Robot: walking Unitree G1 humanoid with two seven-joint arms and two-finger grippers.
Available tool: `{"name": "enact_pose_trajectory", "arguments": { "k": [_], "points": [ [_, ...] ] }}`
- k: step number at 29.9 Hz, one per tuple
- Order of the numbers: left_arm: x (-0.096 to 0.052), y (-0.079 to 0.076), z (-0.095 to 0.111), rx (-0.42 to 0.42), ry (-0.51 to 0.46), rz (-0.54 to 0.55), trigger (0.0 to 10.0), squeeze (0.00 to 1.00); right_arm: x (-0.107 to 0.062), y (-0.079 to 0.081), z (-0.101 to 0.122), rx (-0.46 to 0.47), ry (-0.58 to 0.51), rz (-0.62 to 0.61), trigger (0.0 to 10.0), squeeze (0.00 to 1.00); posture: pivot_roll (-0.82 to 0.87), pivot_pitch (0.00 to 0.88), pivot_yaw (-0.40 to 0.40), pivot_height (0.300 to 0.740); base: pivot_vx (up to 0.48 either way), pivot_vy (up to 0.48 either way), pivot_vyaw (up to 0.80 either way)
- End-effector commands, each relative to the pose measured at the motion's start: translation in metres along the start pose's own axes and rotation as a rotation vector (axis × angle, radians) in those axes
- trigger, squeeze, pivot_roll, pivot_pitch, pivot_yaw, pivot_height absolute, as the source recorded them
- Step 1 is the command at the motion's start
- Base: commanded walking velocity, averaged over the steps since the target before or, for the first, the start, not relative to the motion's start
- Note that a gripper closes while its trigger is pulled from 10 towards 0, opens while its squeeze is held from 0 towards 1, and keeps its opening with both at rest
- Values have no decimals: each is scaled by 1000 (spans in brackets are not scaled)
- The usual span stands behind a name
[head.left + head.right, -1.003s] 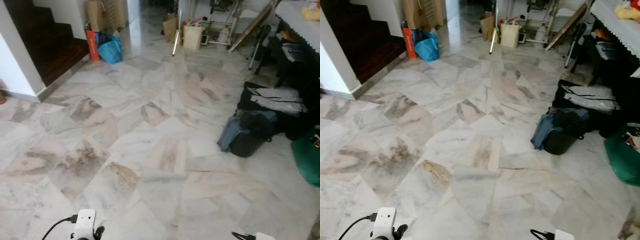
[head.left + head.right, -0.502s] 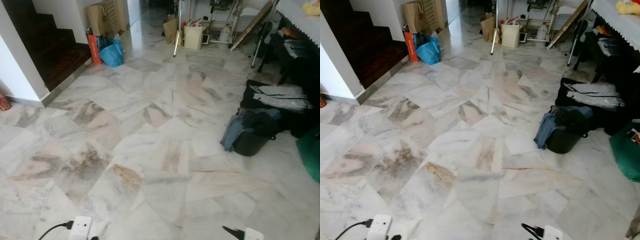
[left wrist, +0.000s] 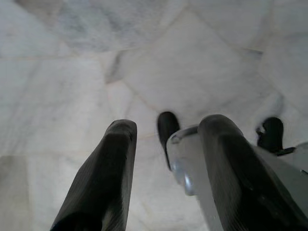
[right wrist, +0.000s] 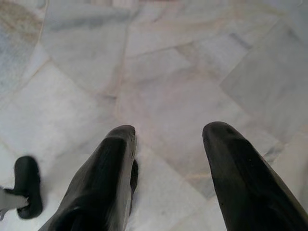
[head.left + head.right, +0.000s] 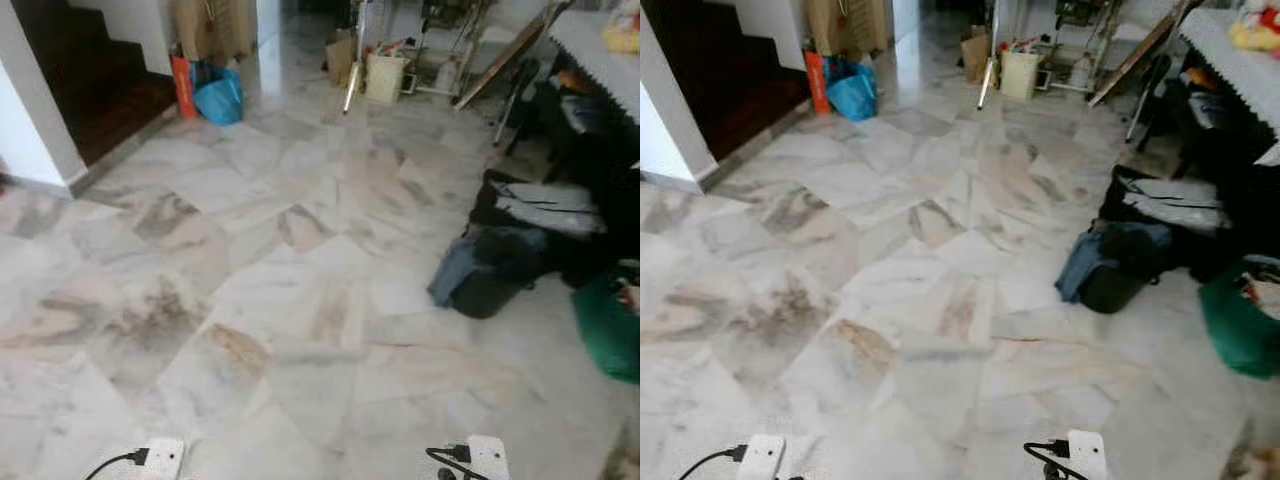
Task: Move the pillow to the sofa from floor
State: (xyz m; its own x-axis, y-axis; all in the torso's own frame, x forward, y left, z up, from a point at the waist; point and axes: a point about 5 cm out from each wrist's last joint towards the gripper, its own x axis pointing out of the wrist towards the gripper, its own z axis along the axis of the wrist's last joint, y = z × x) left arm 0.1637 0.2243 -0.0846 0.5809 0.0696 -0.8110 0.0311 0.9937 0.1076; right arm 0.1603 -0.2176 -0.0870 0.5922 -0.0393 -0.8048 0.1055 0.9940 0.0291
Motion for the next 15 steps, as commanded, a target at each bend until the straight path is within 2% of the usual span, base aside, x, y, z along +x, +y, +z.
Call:
{"name": "enact_pose_trajectory", "arguments": {
  "k": [1,5,6,8,9,11,15],
  "points": [
    [1,-4,-1,24,15,-5,10000,0,0,-4,2,-12,8,-7,10000,0,21,0,-85,740,0,0,0],
    [4,-19,6,43,-3,-40,10000,0,-1,-16,7,65,-3,-74,10000,0,52,0,-46,740,0,0,0],
    [4,-21,7,50,-4,-46,10000,0,-1,-17,6,121,-5,-106,10000,0,59,0,-41,740,0,0,0],
    [4,-23,6,74,-3,-57,10000,0,-1,-16,6,169,-14,-118,10000,0,57,0,-35,740,0,0,0],
    [4,-23,6,79,-3,-60,10000,0,0,-15,6,177,-16,-118,10000,0,57,0,-35,740,0,0,0],
    [5,-25,10,124,-12,-68,10000,0,1,-3,1,137,2,-70,10000,0,50,0,-29,740,0,0,0],
    [3,-21,6,111,-11,-55,10000,0,1,3,-2,107,18,-38,10000,0,39,0,-19,740,0,0,0]
  ]
}}
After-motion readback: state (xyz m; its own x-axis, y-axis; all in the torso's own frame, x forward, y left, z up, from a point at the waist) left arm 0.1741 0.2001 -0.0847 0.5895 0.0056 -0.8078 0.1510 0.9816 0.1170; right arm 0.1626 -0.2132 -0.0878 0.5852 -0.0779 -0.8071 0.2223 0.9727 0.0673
